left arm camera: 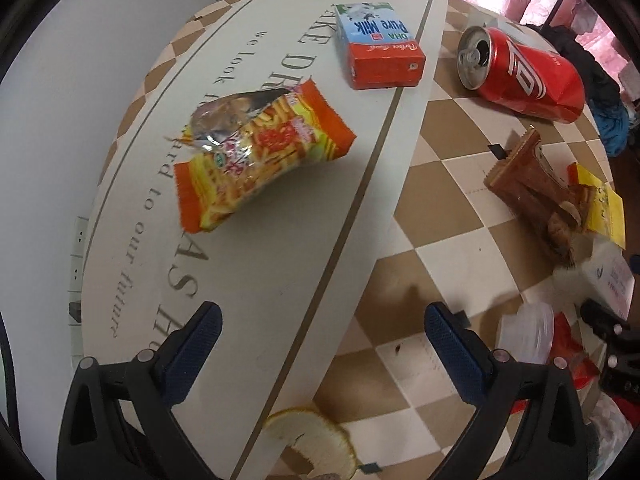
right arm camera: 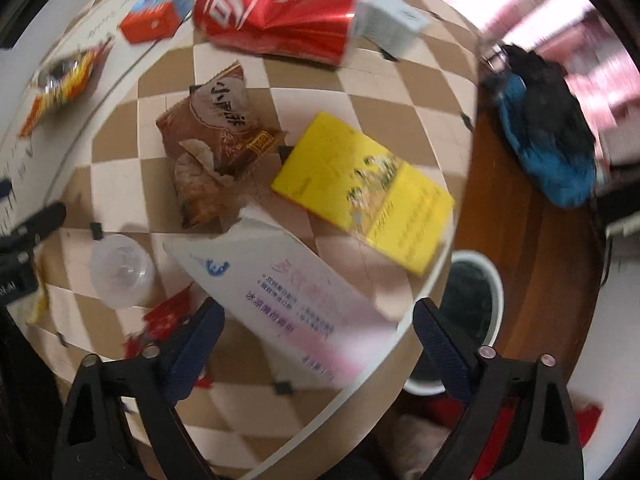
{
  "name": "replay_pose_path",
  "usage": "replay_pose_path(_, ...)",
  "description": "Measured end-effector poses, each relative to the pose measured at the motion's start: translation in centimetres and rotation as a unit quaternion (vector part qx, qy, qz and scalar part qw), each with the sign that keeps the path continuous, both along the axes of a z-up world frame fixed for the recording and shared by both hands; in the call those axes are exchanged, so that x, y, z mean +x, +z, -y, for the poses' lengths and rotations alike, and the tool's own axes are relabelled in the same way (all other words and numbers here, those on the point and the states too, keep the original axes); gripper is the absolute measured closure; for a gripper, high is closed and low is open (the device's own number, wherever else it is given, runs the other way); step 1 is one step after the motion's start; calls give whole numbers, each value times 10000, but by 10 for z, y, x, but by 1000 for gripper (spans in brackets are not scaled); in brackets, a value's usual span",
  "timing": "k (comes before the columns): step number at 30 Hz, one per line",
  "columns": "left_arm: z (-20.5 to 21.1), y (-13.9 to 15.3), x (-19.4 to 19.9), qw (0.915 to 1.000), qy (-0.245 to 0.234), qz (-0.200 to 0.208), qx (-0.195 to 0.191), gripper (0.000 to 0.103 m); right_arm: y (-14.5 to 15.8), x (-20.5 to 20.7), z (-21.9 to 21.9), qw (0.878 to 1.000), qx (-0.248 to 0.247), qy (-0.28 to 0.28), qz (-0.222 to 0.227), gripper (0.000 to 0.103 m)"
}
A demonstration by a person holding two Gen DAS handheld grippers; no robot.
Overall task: Collect trash
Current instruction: 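Grasp the white tissue packet with the right gripper while the left gripper grasps the clear plastic cup, then lift the tissue packet with the right gripper while the left gripper lifts the plastic cup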
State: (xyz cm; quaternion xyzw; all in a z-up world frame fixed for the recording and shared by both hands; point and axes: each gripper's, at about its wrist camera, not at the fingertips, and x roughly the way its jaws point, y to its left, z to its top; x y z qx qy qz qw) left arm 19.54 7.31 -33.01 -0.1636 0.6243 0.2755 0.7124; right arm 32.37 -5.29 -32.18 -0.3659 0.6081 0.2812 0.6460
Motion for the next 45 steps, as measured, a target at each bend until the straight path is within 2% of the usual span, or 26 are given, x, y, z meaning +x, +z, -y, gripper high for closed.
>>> replay_pose_path(1,0,0,0,10000,-10,-7,5,0,-4,2,-2,10000,9,33,-71,24)
replay_pose_path(5,0,6,-2,10000,-36,23,-15,0,-9,11,1,9983,362,-287,-364,37)
replay_pose_path(9,11,18,-6,9997,-158,137,-133,0,-7,13,27,9885,689,-1145,-705,42)
replay_pose_path(12,27,34,-16,9969,-351,389,-586,0,-7,8,61,9740,860,-1948,-770,43)
replay_pose_path(14,41,38,-18,9920,-507,546,-1021,2,-8,4,83,9647,942,-2351,-726,43)
replay_pose_path(16,53,38,-16,9878,-609,598,-1304,14,-13,0,98,9584,975,-2592,-692,42)
replay_pose_path(17,60,36,-15,9855,-646,605,-1447,24,-17,-2,105,9555,980,-2694,-692,43)
replay_pose_path(19,67,35,-9,9815,-649,652,-1679,28,-24,-5,116,9487,1037,-2888,-769,43)
replay_pose_path(20,73,35,-6,9800,-643,677,-1759,28,-24,-5,119,9488,1066,-2899,-670,43)
replay_pose_path(23,75,28,3,9758,-553,659,-2011,39,-28,-7,130,9453,1076,-3016,-627,44)
replay_pose_path(25,74,26,2,9733,-506,732,-2117,40,-31,-7,134,9433,1083,-3071,-640,44)
replay_pose_path(26,69,20,8,9732,-518,767,-2106,41,-32,-11,135,9426,1086,-3089,-654,44)
replay_pose_path(28,69,24,6,9737,-555,812,-2055,51,-33,-11,138,9397,1126,-3144,-735,43)
replay_pose_path(30,65,22,6,9740,-643,843,-1999,74,-28,-12,137,9397,1144,-3134,-754,43)
replay_pose_path(31,64,17,10,9752,-691,844,-1926,75,-29,-13,138,9409,1128,-3108,-730,42)
replay_pose_path(33,68,12,22,9772,-865,853,-1741,93,-31,-14,136,9417,1129,-3093,-693,41)
replay_pose_path(36,68,13,22,9783,-1061,904,-1530,98,-31,-16,129,9445,1136,-3024,-596,41)
replay_pose_path(41,69,23,17,9794,-1341,1000,-1129,101,-23,-25,114,9537,1132,-2766,-327,45)
replay_pose_path(45,63,30,10,9794,-1419,1098,-926,102,-16,-34,109,9513,1315,-2770,-322,45)
